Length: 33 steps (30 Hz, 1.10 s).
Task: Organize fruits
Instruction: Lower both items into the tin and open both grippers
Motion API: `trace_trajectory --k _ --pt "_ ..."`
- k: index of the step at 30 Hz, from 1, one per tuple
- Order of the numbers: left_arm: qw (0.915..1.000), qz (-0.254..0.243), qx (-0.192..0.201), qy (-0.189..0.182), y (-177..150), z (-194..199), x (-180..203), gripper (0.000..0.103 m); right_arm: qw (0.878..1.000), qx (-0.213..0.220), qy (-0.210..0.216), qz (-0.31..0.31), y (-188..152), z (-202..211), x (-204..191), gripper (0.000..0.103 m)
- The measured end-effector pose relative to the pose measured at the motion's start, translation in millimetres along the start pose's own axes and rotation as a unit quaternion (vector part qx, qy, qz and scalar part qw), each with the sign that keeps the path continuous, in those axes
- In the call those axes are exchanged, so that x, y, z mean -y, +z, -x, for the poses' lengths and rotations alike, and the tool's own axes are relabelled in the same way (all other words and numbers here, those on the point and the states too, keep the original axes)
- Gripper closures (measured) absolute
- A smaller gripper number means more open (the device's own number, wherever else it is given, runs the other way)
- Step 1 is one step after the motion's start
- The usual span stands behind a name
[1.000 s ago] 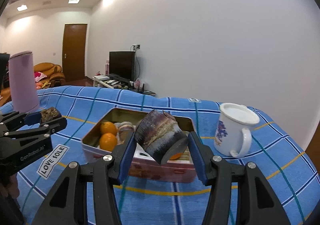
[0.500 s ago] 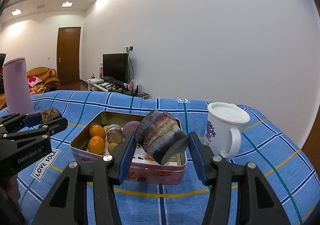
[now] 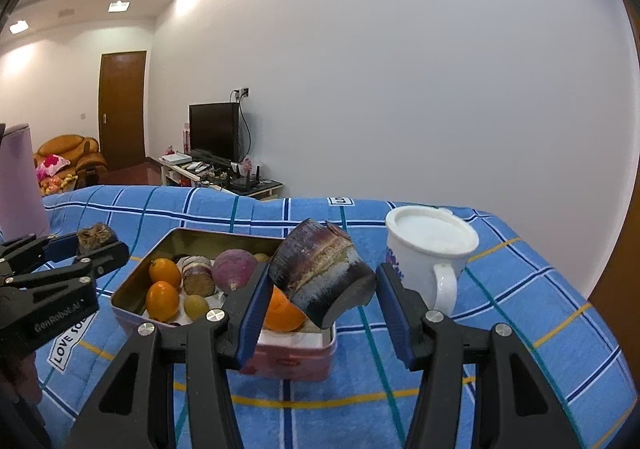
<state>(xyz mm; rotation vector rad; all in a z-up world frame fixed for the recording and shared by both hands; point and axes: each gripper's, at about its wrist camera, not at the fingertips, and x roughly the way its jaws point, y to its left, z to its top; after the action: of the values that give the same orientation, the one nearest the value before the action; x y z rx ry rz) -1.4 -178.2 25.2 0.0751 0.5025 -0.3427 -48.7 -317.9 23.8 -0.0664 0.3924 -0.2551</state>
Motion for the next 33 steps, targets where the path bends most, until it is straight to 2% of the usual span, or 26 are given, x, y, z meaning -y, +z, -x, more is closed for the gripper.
trace_trajectory --k 11,15,19,33 --pt "1.0000 -0.003 0.004 -0.004 14.2 -17.4 16.2 0.055 1.000 -0.009 -0.006 0.007 25.9 -25.0 -4.3 0.048" --pt "1.0000 0.000 0.002 0.001 15.7 -24.0 13.4 0.055 1.000 -0.015 -0.001 -0.009 23.7 -40.6 -6.9 0.048" --pt "1.0000 -0.001 0.001 0.005 16.1 -32.4 15.8 0.055 1.000 -0.018 -0.012 -0.002 16.1 -55.4 -12.1 0.048" --pt "0.9998 0.002 -0.021 0.004 10.6 -54.9 17.5 0.055 0.999 -0.046 -0.003 -0.003 9.3 -84.1 -9.5 0.048"
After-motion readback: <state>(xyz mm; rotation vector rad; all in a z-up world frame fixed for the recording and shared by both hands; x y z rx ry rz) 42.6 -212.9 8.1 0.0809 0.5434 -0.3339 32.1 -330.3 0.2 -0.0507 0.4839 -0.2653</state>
